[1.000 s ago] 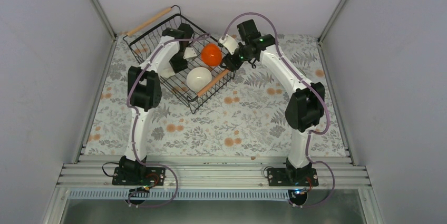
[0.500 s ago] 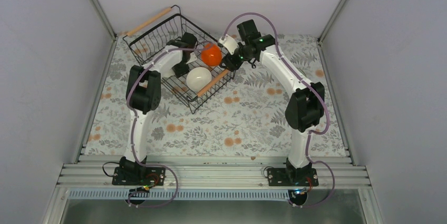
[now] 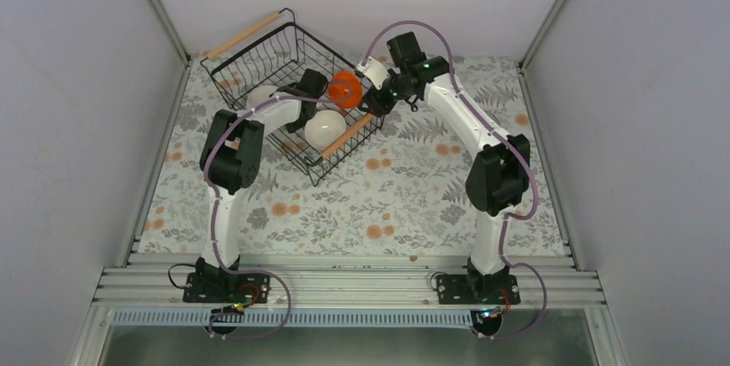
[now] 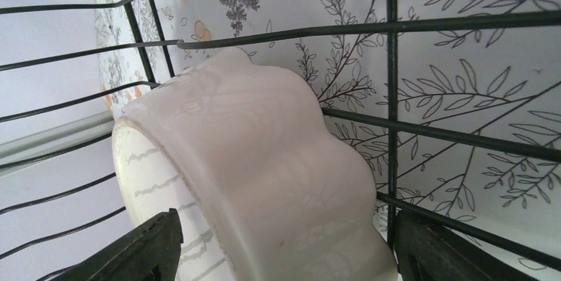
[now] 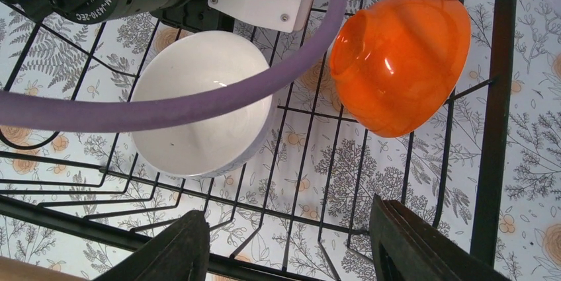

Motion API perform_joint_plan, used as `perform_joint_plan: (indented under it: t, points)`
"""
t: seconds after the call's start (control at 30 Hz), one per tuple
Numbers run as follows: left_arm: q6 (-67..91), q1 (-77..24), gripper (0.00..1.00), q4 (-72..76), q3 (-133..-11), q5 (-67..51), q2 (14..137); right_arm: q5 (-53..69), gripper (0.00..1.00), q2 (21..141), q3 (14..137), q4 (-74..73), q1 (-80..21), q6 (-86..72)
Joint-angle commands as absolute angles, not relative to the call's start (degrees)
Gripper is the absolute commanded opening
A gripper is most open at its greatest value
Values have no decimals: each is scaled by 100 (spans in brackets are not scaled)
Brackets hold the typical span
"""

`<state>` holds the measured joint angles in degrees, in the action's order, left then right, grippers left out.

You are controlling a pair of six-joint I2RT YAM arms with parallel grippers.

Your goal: Unload the bowls from the dish rack

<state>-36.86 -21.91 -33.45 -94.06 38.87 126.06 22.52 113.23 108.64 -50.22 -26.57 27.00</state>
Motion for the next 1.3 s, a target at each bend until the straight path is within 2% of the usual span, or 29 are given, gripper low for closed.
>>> perform_joint_plan:
  t: [0.0, 0.23, 0.63, 0.8, 1.27]
  points:
    - [-3830, -2118, 79, -3400, -9268, 4218, 12578, 2372, 59, 11401, 10978, -5131, -2687, 2808]
    - [-3975, -2120, 69, -3583, -9553, 4433, 12442, 2381, 59, 11357, 11008, -5167, -2689, 2811]
    - [-4174, -2162, 68, -3714, -9940, 4772, 12268, 2434, 58, 11282, 10977, -5183, -2685, 2801]
    - [-4298, -2161, 65, -3588, -9885, 4898, 12245, 2462, 58, 11250, 10978, -5185, -2688, 2799]
    - [-4058, -2162, 65, -3611, -9567, 4815, 12224, 2572, 58, 11293, 11056, -5222, -2689, 2822]
